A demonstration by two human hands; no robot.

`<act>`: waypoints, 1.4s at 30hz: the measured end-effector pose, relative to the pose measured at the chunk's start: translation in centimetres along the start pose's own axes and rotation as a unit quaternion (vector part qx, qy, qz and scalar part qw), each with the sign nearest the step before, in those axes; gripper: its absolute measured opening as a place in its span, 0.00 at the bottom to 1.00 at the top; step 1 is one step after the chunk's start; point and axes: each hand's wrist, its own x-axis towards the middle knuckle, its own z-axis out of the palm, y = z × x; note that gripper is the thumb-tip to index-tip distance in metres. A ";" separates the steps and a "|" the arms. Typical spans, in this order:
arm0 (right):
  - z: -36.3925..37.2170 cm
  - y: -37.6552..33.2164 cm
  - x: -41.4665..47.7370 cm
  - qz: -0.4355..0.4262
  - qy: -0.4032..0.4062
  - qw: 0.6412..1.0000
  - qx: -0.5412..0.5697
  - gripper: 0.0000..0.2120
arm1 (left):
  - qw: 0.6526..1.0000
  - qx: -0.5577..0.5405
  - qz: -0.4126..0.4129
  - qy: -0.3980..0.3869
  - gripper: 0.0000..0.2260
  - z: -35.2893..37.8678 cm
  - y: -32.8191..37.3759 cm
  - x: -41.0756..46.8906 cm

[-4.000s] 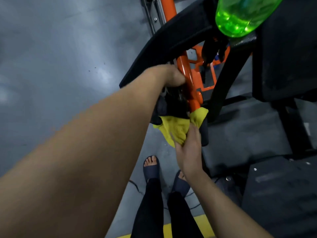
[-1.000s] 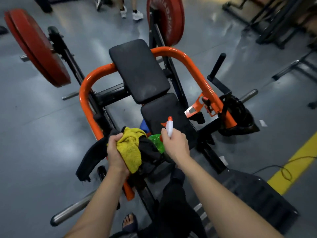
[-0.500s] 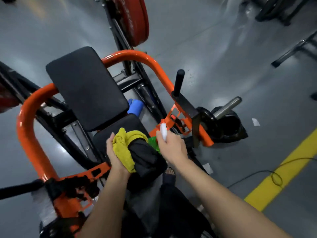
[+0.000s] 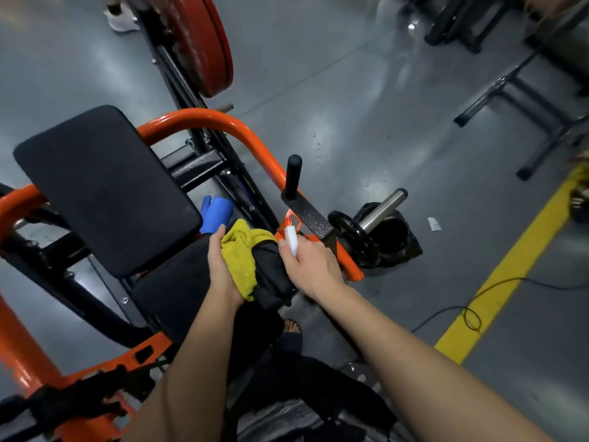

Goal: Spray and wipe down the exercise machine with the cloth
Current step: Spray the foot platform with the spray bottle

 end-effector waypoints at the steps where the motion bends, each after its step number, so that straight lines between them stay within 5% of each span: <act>1: -0.4 -0.1 -0.2 0.001 0.003 1.000 -0.011 0.22 | 1.000 -0.003 0.005 -0.002 0.20 0.5 0.0 -0.1; 20: -12.5 10.4 2.7 -0.058 0.001 0.990 -0.128 0.22 | 0.994 0.051 -0.081 -0.046 0.23 14.0 -7.2 2.0; 27: -19.6 22.2 8.1 -0.040 0.006 0.999 -0.008 0.23 | 0.996 0.074 -0.048 0.018 0.27 24.2 -14.5 5.9; 29: -21.6 27.8 8.8 -0.007 0.030 0.997 0.073 0.27 | 0.992 0.100 -0.069 -0.020 0.28 29.0 -18.4 6.7; 31: -23.7 33.8 9.0 0.024 0.063 0.983 0.172 0.28 | 0.985 0.143 -0.091 -0.027 0.24 34.3 -22.6 7.9; 35: -29.2 47.9 6.9 0.049 0.133 0.923 0.358 0.13 | 0.962 0.243 -0.116 -0.036 0.14 45.1 -33.4 11.3; 40: -34.8 63.2 0.9 0.105 0.242 0.857 0.443 0.11 | 0.883 0.338 -0.273 -0.179 0.19 57.3 -47.3 10.0; 42: -36.8 68.0 -2.6 0.172 0.313 0.804 0.476 0.10 | 0.842 0.391 -0.305 -0.211 0.21 61.4 -53.1 8.0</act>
